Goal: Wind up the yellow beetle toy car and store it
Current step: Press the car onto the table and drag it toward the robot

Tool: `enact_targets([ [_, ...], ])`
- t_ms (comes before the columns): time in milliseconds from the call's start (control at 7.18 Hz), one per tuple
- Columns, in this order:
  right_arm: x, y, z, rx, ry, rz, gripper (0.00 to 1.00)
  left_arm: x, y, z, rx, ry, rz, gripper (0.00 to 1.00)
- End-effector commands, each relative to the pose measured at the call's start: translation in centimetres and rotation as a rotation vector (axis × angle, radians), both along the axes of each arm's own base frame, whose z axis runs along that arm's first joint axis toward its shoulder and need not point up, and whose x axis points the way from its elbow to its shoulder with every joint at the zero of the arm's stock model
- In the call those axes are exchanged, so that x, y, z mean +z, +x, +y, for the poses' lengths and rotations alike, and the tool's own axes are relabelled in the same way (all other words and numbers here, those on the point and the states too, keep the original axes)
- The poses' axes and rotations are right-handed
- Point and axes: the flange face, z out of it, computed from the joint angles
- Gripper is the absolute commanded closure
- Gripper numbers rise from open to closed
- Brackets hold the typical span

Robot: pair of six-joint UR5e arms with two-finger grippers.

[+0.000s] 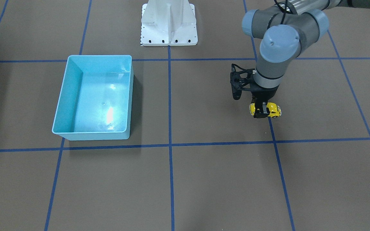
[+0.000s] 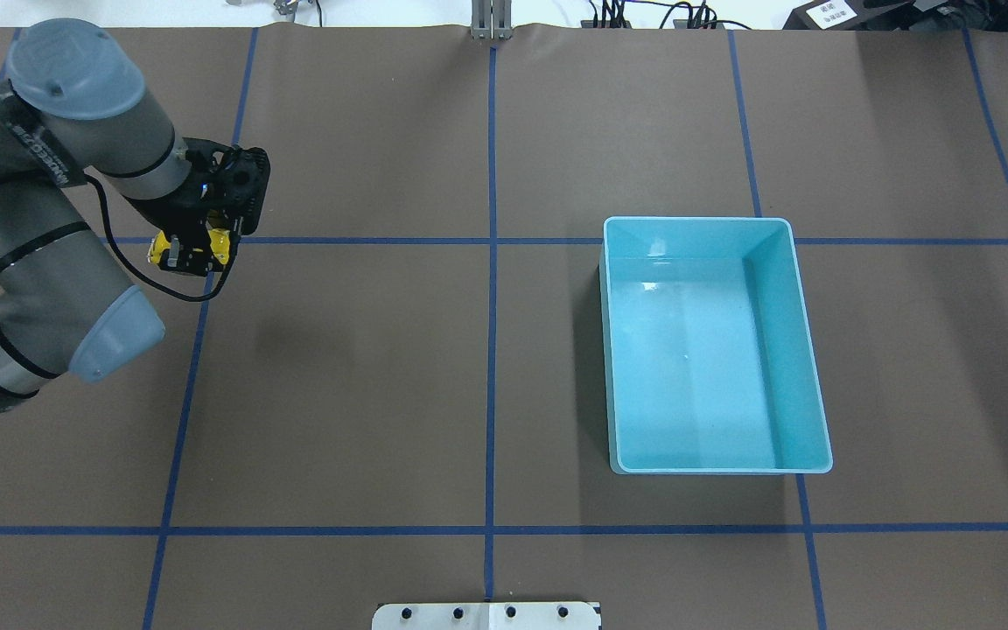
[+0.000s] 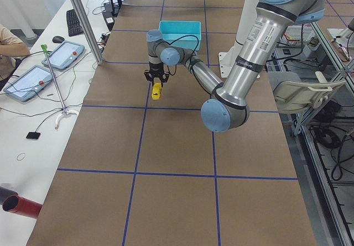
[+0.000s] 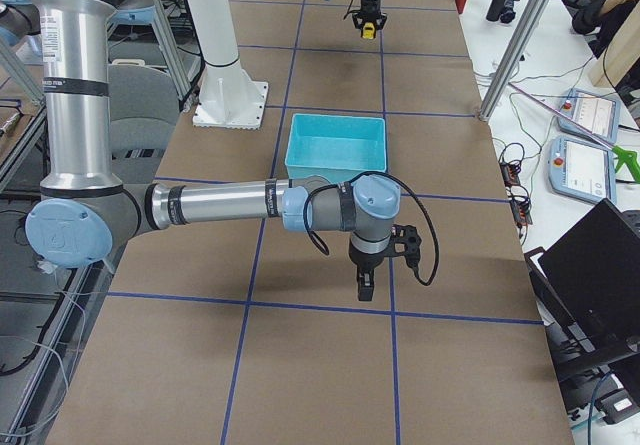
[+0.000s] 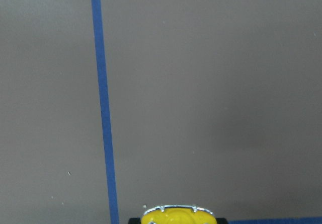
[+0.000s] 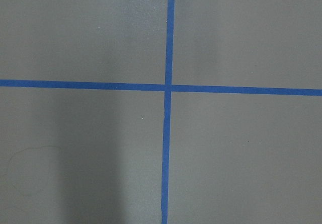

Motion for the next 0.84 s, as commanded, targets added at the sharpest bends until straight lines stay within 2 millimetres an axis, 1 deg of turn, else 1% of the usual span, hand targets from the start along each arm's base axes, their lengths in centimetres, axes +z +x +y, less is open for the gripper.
enact_targets([
  [0,0.0,0.0,0.0,0.000,0.000,0.000,0.00,3.8,0.0,-1.2,0.006,0.004,0.055,1.00],
  [139,0.0,0.0,0.0,0.000,0.000,-0.001,0.00,5.1,0.8,-2.1,-0.026,0.015,0.095,1.00],
  [418,-0.1,0.0,-0.1,0.000,0.000,-0.002,0.00,6.9,1.6,-2.7,-0.061,-0.001,0.119,1.00],
  [696,0.0,0.0,0.0,0.000,-0.002,0.000,0.00,6.6,2.0,-2.7,-0.066,0.020,0.153,1.00],
])
